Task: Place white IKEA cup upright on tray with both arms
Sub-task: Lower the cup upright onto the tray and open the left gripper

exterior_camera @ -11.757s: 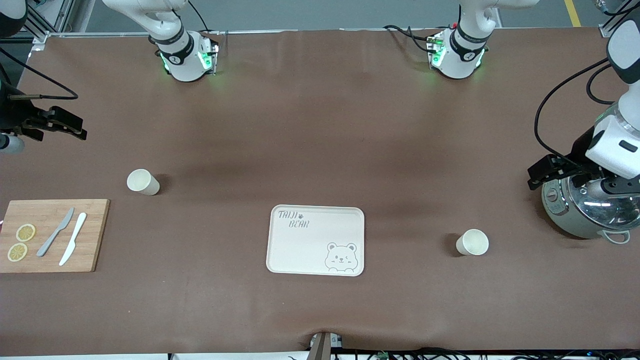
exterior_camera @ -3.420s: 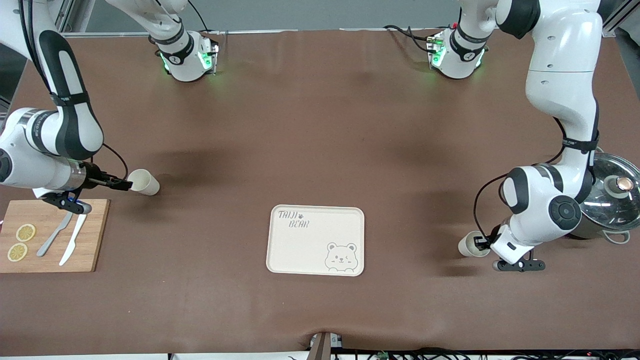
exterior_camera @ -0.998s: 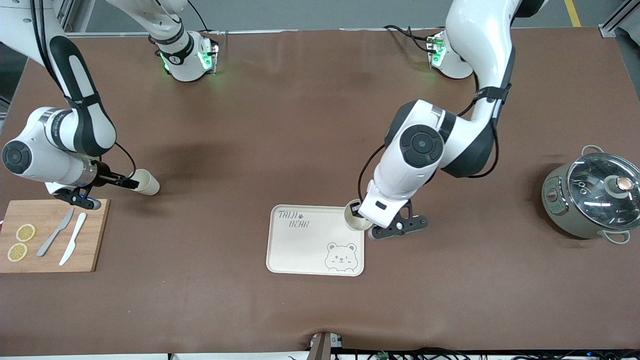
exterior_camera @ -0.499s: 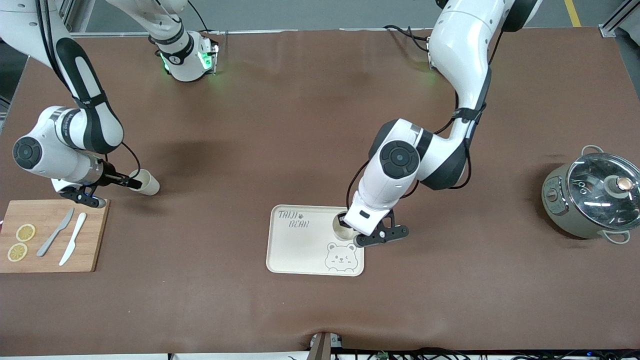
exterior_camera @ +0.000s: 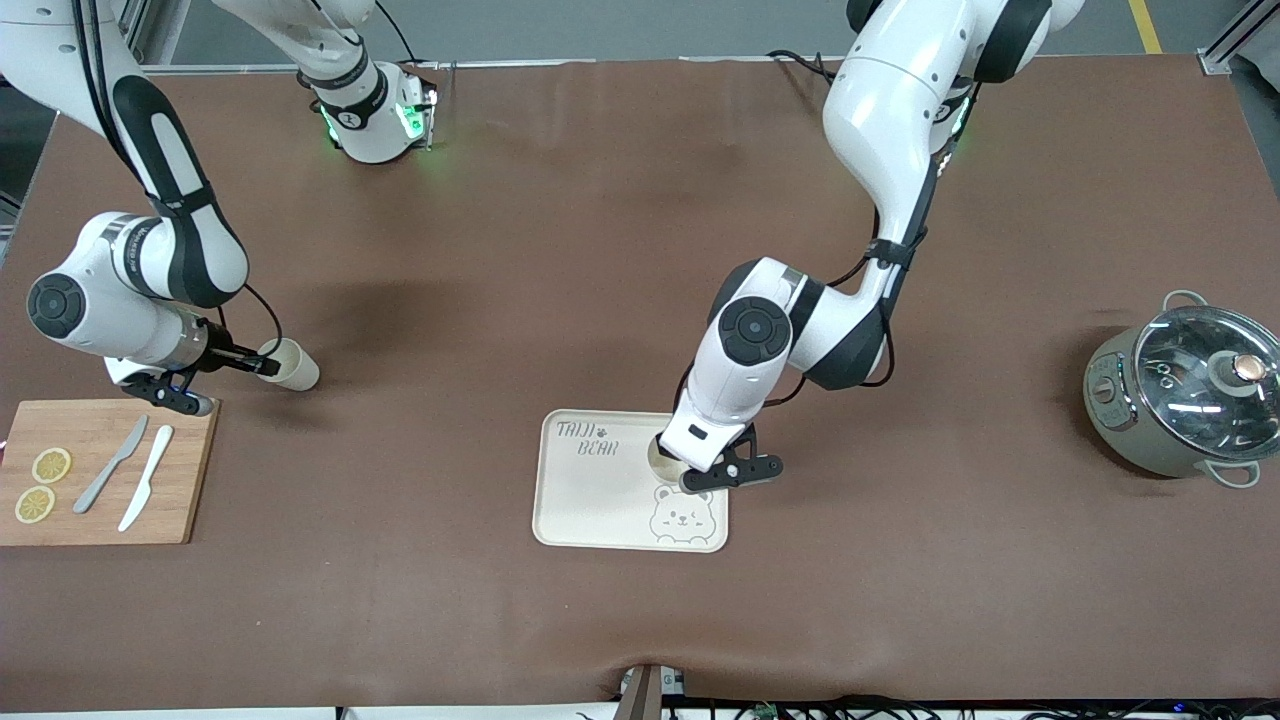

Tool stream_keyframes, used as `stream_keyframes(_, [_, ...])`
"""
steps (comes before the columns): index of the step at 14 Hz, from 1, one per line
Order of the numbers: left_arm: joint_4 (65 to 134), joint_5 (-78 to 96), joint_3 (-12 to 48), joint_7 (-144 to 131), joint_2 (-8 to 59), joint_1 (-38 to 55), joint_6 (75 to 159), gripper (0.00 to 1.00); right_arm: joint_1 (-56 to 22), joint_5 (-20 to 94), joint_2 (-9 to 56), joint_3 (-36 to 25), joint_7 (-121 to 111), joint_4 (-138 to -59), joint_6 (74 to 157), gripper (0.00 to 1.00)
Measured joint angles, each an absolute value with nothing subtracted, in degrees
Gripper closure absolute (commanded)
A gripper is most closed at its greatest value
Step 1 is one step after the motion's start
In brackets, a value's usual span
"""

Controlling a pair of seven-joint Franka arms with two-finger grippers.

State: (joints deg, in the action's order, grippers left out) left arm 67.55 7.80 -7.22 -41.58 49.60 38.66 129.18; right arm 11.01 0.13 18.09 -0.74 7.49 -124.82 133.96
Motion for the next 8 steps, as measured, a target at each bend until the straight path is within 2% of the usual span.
stream_keyframes(3, [67.55,7.80,-7.47,-41.58,50.79,38.38,131.23,1.00,11.01,0.17,18.09,-0.73,7.49,-124.85,133.95,0.82])
stream_keyframes(5, [67.55,7.80,-7.49,-41.58,51.72,38.38,131.89,1.00,11.01,0.18,18.09,-0.71,7.49,-124.87,133.95,0.93])
stream_keyframes(7, [67.55,7.80,-7.49,-41.57,52.65,38.38,132.40,1.00,11.01,0.27,18.04,-0.69,7.49,-124.87,133.93,1.00])
stream_keyframes(8, [67.54,7.80,-7.49,-41.57,53.14,38.38,133.15,1.00,11.00,0.30,17.94,-0.64,7.49,-124.88,133.90,1.00])
